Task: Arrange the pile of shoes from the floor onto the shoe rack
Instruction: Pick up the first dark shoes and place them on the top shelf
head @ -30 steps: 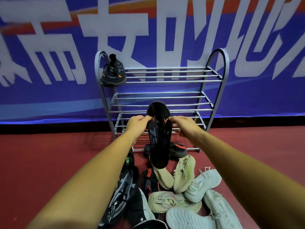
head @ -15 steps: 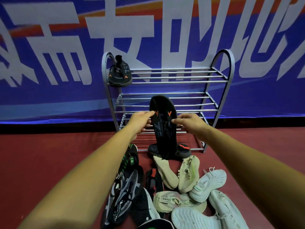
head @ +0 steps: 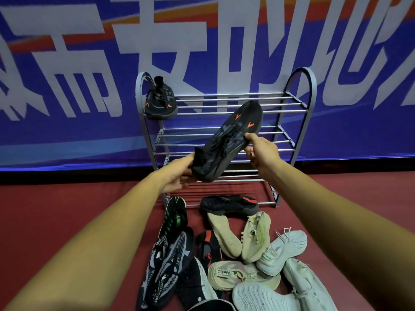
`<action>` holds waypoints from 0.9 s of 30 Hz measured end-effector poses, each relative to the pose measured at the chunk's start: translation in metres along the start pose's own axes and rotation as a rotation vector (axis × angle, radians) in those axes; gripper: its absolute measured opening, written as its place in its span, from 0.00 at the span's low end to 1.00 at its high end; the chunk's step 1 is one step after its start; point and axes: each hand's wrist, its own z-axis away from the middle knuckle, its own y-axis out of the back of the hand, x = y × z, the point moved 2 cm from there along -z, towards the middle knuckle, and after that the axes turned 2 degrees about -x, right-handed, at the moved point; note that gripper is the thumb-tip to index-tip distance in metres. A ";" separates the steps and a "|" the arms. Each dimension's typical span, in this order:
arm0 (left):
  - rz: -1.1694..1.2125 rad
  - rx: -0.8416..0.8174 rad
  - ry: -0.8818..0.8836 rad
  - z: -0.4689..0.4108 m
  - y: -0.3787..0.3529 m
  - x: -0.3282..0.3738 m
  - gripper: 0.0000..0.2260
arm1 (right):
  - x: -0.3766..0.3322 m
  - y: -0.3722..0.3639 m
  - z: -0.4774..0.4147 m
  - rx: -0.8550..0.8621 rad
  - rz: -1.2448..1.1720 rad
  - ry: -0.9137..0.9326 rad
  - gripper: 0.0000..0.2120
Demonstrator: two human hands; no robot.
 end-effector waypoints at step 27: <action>0.662 0.217 -0.184 -0.006 -0.032 0.035 0.27 | -0.003 -0.005 -0.010 -0.043 -0.332 -0.123 0.06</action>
